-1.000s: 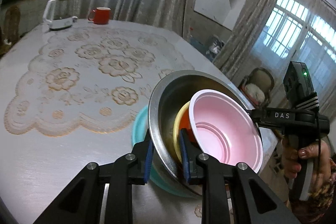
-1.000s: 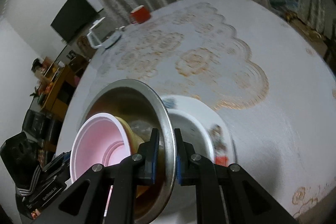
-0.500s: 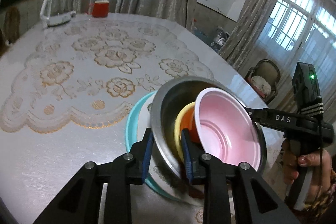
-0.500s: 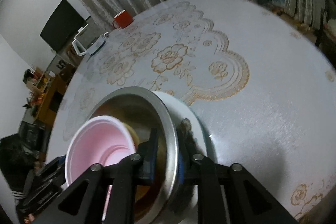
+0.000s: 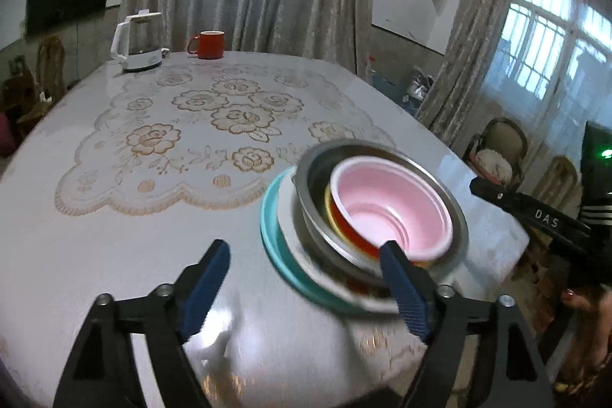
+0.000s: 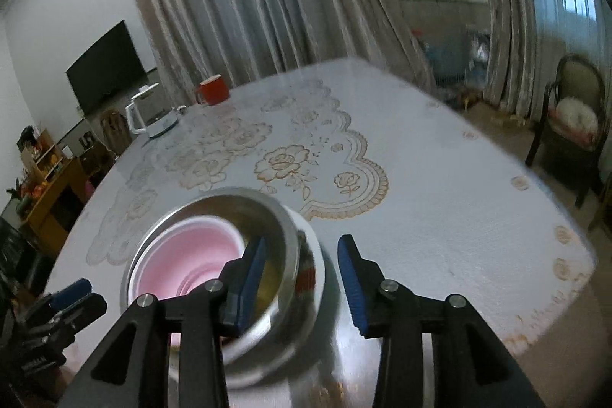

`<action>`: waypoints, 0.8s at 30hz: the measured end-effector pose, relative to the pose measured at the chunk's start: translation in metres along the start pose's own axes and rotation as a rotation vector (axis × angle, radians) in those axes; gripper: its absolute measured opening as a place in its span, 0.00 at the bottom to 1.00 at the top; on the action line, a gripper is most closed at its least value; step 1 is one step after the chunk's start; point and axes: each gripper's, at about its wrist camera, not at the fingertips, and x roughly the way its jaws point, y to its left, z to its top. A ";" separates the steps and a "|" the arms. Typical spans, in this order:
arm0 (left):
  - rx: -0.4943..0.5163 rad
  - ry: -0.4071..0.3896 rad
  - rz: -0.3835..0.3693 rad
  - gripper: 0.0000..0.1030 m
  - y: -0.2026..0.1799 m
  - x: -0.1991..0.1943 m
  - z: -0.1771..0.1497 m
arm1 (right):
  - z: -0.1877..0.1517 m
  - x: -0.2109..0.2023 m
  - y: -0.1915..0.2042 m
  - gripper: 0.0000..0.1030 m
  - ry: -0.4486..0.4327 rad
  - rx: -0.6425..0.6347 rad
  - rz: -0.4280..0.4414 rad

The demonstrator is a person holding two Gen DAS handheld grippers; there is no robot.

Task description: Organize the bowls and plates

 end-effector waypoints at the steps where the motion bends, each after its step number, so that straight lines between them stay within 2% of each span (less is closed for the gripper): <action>1: 0.012 0.002 0.005 0.85 -0.004 -0.004 -0.006 | -0.007 -0.009 0.003 0.38 -0.014 -0.008 -0.012; 5: 0.045 -0.001 -0.001 0.95 -0.019 -0.020 -0.028 | -0.032 -0.034 0.013 0.39 -0.053 -0.042 -0.035; 7: 0.076 -0.029 0.026 0.99 -0.027 -0.029 -0.036 | -0.047 -0.046 0.022 0.43 -0.085 -0.081 -0.058; 11: 0.097 -0.092 0.071 1.00 -0.033 -0.043 -0.047 | -0.072 -0.061 0.036 0.49 -0.129 -0.143 -0.065; 13: 0.078 -0.097 0.106 1.00 -0.031 -0.047 -0.050 | -0.079 -0.067 0.040 0.51 -0.142 -0.151 -0.064; 16: 0.055 -0.087 0.133 1.00 -0.028 -0.048 -0.055 | -0.086 -0.065 0.044 0.54 -0.101 -0.169 -0.078; 19: 0.045 -0.084 0.136 1.00 -0.028 -0.053 -0.059 | -0.101 -0.064 0.048 0.54 -0.031 -0.158 -0.013; 24: 0.046 -0.074 0.159 1.00 -0.029 -0.054 -0.062 | -0.108 -0.076 0.052 0.54 -0.051 -0.165 -0.003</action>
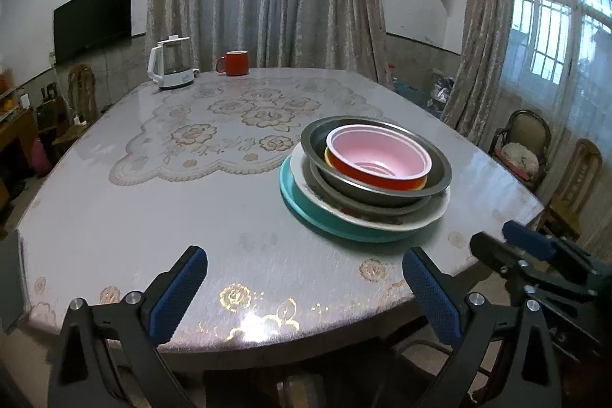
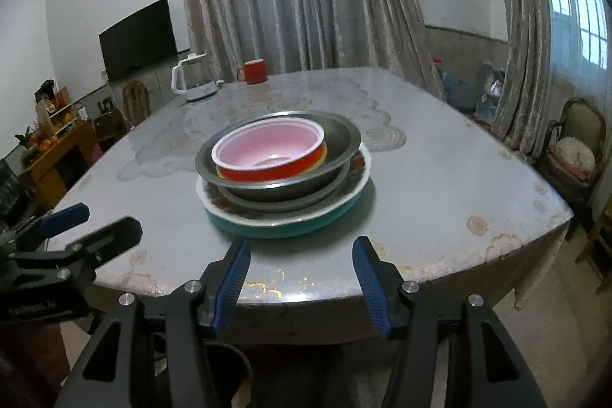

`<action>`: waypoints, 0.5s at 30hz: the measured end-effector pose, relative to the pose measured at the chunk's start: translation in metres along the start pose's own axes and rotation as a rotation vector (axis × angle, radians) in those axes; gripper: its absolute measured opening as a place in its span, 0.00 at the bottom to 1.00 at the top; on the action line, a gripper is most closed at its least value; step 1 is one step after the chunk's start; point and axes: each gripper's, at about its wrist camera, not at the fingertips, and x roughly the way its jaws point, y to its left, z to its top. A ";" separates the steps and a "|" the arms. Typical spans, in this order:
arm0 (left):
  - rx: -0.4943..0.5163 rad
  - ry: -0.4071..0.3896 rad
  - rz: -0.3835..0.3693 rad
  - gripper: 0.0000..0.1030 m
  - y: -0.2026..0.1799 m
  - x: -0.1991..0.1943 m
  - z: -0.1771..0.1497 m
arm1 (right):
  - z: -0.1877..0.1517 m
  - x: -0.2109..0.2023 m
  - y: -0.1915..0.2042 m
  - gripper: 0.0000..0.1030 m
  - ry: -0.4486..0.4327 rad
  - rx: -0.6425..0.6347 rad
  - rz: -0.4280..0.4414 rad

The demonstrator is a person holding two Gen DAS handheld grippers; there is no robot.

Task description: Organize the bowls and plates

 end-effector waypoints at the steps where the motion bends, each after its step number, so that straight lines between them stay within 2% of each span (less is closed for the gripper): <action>1: 0.000 0.002 0.003 1.00 0.000 0.000 0.000 | -0.001 -0.002 0.001 0.55 -0.006 -0.004 0.001; 15: 0.039 0.001 0.066 1.00 -0.007 -0.007 -0.005 | 0.000 -0.004 0.007 0.55 -0.015 -0.021 0.019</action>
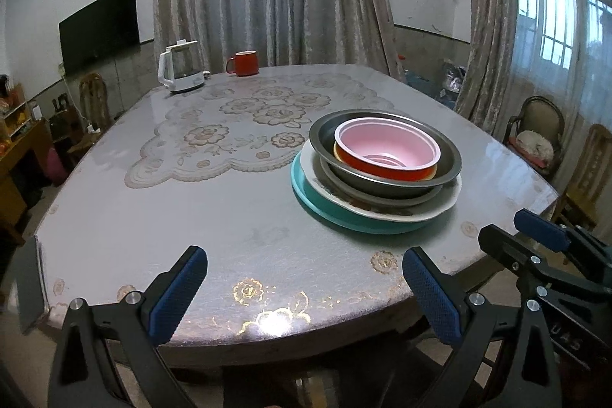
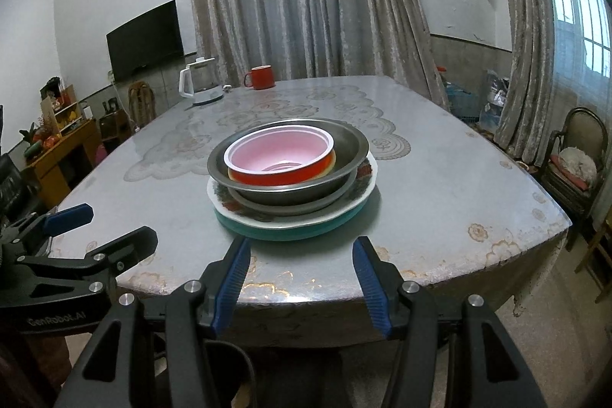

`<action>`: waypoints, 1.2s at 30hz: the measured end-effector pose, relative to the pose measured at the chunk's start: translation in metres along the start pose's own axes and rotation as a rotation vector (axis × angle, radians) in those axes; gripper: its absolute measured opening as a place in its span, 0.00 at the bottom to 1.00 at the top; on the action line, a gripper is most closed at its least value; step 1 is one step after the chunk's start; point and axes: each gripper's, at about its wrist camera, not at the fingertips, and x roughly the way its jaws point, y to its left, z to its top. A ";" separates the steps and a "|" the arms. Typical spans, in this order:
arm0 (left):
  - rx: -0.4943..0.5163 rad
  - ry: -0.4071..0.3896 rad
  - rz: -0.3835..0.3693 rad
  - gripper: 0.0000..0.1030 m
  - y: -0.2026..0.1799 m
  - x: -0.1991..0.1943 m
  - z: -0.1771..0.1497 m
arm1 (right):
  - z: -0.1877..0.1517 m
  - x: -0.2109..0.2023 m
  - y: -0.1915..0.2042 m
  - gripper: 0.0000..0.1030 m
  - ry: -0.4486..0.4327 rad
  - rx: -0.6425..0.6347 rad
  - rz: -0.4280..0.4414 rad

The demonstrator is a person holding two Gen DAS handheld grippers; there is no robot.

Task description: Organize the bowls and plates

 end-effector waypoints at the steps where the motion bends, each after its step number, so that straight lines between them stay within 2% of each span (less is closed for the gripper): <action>1: -0.001 -0.005 0.000 1.00 0.000 -0.001 0.000 | 0.000 0.000 0.000 0.55 0.001 -0.002 0.002; 7: 0.011 -0.028 0.006 1.00 -0.001 -0.005 0.001 | -0.001 0.002 0.001 0.55 0.012 -0.002 0.000; 36: 0.005 0.026 0.015 1.00 -0.001 0.009 -0.002 | -0.002 0.004 0.001 0.55 0.026 -0.001 0.002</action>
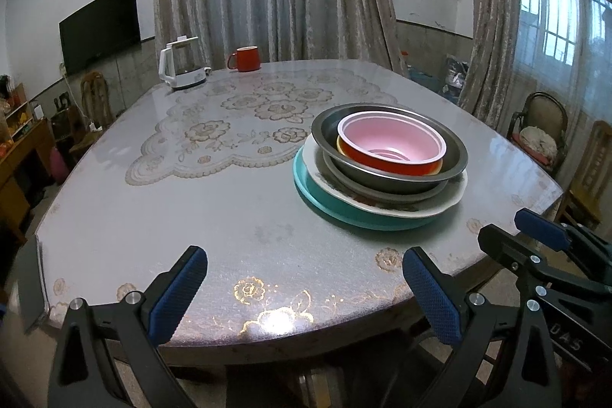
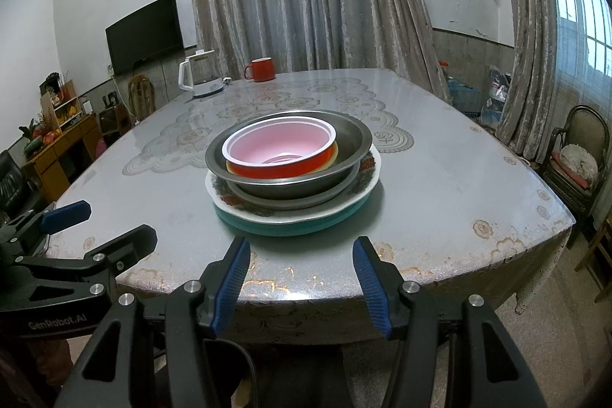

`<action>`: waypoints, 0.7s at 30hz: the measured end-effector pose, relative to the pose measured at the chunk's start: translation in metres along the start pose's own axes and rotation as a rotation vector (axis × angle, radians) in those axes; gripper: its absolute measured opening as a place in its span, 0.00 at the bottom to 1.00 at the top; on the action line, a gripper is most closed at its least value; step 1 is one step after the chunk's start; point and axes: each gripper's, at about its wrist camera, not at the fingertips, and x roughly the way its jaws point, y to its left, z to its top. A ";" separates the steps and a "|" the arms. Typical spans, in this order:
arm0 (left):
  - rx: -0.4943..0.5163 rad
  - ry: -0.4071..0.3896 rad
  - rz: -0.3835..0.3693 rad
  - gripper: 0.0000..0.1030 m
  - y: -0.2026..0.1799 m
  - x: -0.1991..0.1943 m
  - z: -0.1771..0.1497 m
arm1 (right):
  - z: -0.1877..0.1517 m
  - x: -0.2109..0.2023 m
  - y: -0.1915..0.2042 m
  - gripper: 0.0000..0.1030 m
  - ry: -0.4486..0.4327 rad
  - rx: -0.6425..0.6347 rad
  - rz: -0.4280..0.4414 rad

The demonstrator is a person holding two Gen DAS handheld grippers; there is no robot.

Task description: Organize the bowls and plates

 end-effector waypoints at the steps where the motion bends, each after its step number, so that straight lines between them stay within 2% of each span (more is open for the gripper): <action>1: -0.001 0.002 0.000 1.00 0.000 0.000 0.000 | 0.000 0.000 0.000 0.55 0.001 0.000 0.000; 21: 0.000 0.017 -0.020 1.00 0.000 0.005 0.000 | -0.002 -0.001 -0.001 0.55 0.005 0.002 0.000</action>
